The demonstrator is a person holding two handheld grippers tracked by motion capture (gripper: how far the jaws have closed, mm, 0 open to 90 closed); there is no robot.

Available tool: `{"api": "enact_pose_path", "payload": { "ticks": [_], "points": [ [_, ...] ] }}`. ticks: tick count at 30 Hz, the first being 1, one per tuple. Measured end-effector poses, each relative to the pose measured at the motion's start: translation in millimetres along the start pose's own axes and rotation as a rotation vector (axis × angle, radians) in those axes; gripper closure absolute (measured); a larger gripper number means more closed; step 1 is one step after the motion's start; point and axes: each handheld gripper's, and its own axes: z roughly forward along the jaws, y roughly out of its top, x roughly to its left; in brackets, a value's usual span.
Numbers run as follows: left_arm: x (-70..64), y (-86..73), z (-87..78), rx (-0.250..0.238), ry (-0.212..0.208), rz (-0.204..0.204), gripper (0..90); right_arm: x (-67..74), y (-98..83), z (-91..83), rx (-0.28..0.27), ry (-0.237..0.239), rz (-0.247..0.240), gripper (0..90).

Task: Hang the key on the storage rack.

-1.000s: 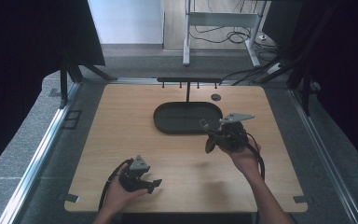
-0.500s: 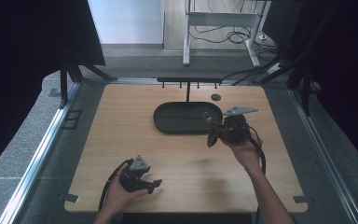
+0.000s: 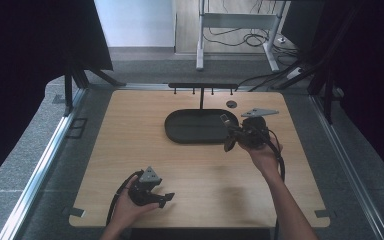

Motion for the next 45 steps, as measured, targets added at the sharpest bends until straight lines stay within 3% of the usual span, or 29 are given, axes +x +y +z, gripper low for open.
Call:
{"api": "enact_pose_path", "payload": {
  "ticks": [29, 45],
  "points": [
    [1.8, -0.8, -0.2, 0.004, 0.002, -0.001, 28.1, -13.8, 23.2, 22.8, -0.033, -0.035, 0.037, 80.4],
    [1.2, -0.6, -0.1, 0.003, 0.001, 0.001, 28.1, -29.9, 31.1, 25.3, -0.047, -0.102, 0.071, 80.5]
  ]
}}
